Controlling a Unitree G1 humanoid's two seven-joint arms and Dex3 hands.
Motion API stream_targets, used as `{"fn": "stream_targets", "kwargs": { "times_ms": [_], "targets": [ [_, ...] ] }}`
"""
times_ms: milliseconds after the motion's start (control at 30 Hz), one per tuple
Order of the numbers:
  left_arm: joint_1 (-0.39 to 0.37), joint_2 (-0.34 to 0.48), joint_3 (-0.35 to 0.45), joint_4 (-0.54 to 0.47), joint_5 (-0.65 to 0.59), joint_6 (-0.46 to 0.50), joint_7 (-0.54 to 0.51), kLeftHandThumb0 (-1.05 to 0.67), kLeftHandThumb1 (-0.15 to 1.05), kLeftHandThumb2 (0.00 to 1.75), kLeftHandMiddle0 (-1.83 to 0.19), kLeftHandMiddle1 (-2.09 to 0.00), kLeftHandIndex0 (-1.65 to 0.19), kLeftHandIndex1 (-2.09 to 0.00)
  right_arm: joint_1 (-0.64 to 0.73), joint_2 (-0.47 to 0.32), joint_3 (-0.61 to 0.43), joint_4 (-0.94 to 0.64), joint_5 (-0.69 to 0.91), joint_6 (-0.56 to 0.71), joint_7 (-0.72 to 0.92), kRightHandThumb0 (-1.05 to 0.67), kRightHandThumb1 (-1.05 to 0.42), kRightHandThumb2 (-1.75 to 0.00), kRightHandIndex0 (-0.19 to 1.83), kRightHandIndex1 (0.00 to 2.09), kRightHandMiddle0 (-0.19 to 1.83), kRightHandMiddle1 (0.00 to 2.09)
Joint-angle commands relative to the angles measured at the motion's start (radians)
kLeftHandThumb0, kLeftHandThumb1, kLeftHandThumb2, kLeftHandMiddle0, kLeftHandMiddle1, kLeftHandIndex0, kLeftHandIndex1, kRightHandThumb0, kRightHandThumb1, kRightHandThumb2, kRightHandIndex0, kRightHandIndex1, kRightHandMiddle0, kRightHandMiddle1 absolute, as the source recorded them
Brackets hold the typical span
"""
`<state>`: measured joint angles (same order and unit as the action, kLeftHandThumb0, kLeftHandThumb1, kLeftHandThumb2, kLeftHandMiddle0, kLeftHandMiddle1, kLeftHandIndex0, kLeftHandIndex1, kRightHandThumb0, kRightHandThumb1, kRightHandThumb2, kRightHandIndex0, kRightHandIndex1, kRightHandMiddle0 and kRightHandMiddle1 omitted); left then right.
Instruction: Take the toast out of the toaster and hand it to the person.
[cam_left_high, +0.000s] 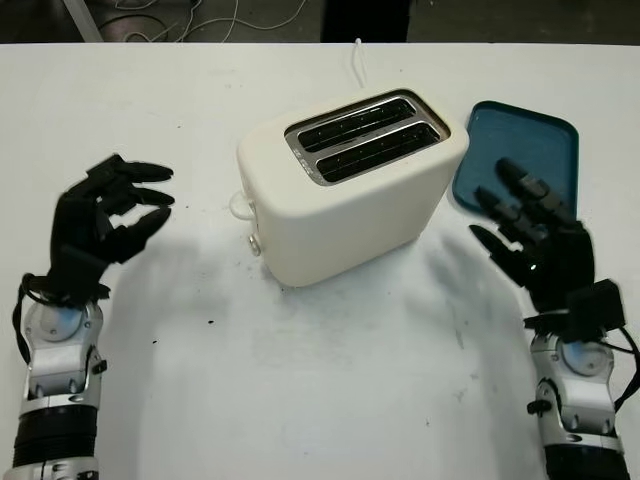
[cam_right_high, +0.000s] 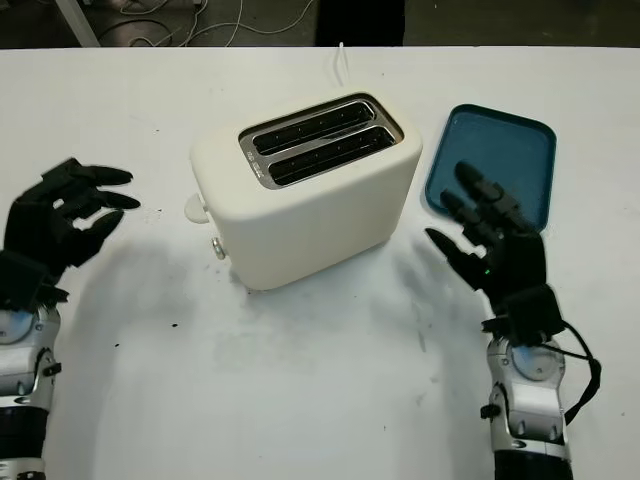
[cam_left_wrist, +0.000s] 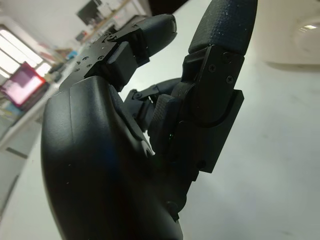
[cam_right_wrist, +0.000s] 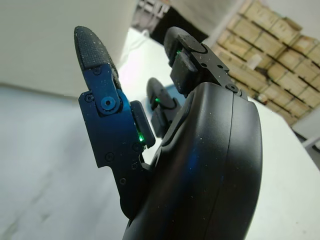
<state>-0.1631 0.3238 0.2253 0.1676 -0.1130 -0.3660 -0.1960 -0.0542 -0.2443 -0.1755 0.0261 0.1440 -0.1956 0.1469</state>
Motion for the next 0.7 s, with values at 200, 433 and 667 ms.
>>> {"fn": "stream_targets", "kwargs": {
  "times_ms": [200,433,667],
  "targets": [
    [0.042,-0.054,-0.039,0.019,0.005,0.007,-0.004,-1.05,0.85,0.00,-0.48,-1.20,-0.46,-1.09,0.032,0.025,0.041,-0.034,-0.040,0.101,-0.013,-0.70,-0.87,-0.01,0.49,0.03,0.48,0.00],
    [0.048,-0.067,-0.048,0.031,0.023,0.012,0.005,-1.05,0.86,0.00,-0.49,-1.22,-0.47,-1.11,0.054,0.059,0.043,-0.072,-0.055,0.120,-0.042,-0.69,-0.88,0.00,0.48,0.02,0.46,0.00],
    [0.048,-0.069,-0.040,0.026,0.001,0.010,-0.007,-1.05,0.85,0.00,-0.48,-1.22,-0.47,-1.11,0.061,0.065,0.039,-0.088,-0.053,0.128,-0.050,-0.68,-0.89,0.00,0.47,0.01,0.45,0.00]
  ]
}}
